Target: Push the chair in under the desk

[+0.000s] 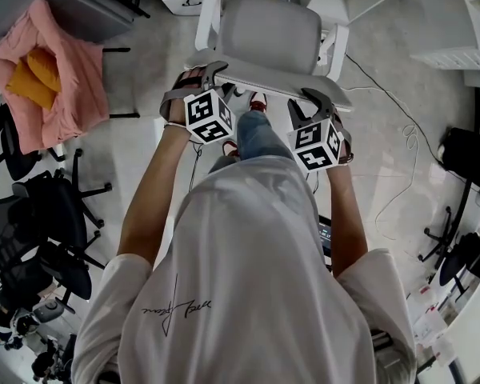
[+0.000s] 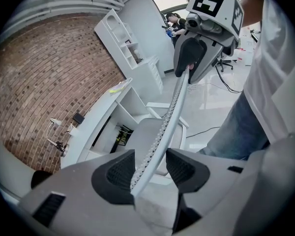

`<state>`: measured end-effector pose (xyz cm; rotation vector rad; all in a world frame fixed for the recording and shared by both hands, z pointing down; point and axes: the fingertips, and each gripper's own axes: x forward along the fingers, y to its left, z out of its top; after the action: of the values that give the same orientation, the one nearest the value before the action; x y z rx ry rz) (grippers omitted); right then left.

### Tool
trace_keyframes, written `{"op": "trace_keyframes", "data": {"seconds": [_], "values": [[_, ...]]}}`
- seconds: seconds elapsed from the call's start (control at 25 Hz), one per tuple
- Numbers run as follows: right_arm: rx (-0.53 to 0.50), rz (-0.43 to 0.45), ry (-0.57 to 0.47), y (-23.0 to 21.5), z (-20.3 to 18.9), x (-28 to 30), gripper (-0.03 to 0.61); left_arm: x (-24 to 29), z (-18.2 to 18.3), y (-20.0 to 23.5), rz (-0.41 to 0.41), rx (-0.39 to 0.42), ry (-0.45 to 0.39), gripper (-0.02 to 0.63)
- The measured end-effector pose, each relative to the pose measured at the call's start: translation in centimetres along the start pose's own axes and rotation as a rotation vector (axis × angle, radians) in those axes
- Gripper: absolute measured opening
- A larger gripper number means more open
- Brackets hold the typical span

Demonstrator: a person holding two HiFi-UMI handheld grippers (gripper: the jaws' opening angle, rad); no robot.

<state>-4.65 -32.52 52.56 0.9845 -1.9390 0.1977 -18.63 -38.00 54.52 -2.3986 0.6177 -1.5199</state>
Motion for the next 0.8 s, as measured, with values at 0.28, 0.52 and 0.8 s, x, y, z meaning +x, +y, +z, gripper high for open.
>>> {"op": "trace_keyframes", "data": {"seconds": [0.28, 0.52, 0.8], "values": [[-0.002, -0.004, -0.016, 0.2, -0.2, -0.1, 0.156, -0.2, -0.1, -0.4, 0.003, -0.004, 0.006, 0.197], [0.017, 0.017, 0.012, -1.8, -1.3, -0.4, 0.17, -0.1, 1.6, -1.5, 0.058, 0.022, -0.032, 0.181], [0.016, -0.007, -0.019, -3.1, -1.1, 0.0, 0.172, 0.8, 2.2, -0.4, 0.058, 0.016, -0.012, 0.181]]}}
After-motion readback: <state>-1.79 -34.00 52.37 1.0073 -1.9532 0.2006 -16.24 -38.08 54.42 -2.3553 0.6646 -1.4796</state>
